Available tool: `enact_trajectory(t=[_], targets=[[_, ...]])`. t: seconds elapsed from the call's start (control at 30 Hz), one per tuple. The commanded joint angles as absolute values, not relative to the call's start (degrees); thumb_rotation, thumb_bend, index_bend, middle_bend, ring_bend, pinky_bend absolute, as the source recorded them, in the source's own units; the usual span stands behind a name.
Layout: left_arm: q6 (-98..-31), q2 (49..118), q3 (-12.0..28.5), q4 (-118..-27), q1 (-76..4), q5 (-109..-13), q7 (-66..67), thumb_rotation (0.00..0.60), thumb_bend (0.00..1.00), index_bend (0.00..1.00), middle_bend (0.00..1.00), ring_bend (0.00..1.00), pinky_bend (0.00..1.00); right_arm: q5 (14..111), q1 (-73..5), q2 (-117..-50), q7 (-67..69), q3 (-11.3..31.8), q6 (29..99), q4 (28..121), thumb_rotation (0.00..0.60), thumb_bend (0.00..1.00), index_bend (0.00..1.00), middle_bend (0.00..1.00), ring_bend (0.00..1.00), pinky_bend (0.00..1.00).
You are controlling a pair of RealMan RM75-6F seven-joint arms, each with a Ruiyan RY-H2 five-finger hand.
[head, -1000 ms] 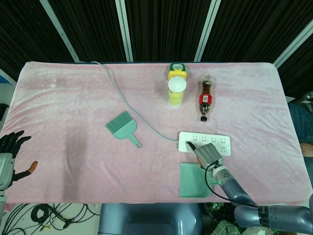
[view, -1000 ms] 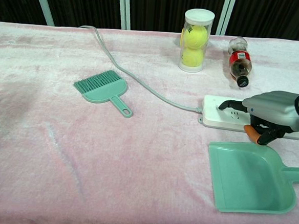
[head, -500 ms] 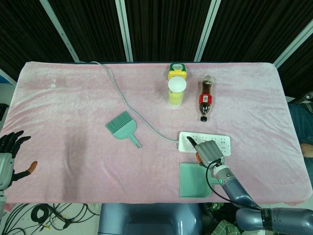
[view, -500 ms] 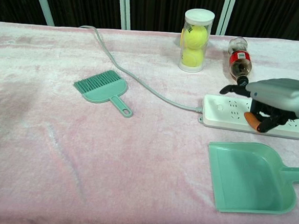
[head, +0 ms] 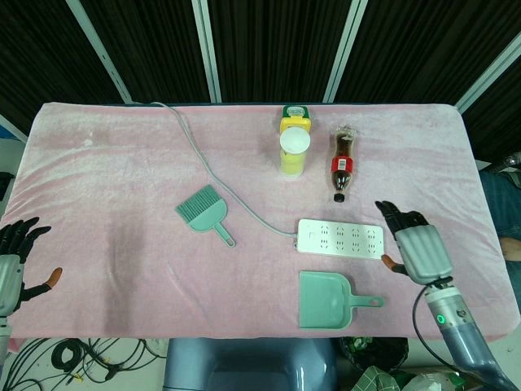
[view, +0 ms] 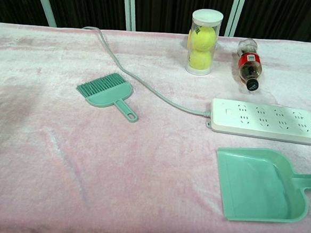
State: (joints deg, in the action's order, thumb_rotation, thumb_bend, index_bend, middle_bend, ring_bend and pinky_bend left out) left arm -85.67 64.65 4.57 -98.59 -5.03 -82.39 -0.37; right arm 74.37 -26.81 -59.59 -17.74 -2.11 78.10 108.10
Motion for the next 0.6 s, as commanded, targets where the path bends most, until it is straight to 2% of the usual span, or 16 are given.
enact_trajectory(t=[0.03, 0.3, 0.6], targets=[[-85.8, 64.7, 4.6, -98.7, -5.0, -82.4, -0.2, 0.600, 0.27, 0.19, 0.08, 0.03, 0.00, 80.4, -20.9, -57.7, -14.3, -5.3, 84.4, 104.9, 0.600, 0.07, 0.00, 0.04, 0.20, 0.19], [-86.7, 65.1, 4.6, -98.8, -4.7, -83.0, -0.1, 0.600, 0.27, 0.19, 0.08, 0.03, 0.00, 83.8, -13.7, -60.9, -5.9, -6.9, 90.1, 95.2, 0.600, 0.07, 0.00, 0.04, 0.20, 0.19], [-86.9, 65.7, 4.1, -98.7, -4.6, -83.7, 0.7, 0.600, 0.27, 0.19, 0.08, 0.03, 0.00, 82.3, -11.5, -64.4, 3.5, -4.7, 88.4, 83.9, 0.600, 0.07, 0.00, 0.04, 0.20, 0.19]])
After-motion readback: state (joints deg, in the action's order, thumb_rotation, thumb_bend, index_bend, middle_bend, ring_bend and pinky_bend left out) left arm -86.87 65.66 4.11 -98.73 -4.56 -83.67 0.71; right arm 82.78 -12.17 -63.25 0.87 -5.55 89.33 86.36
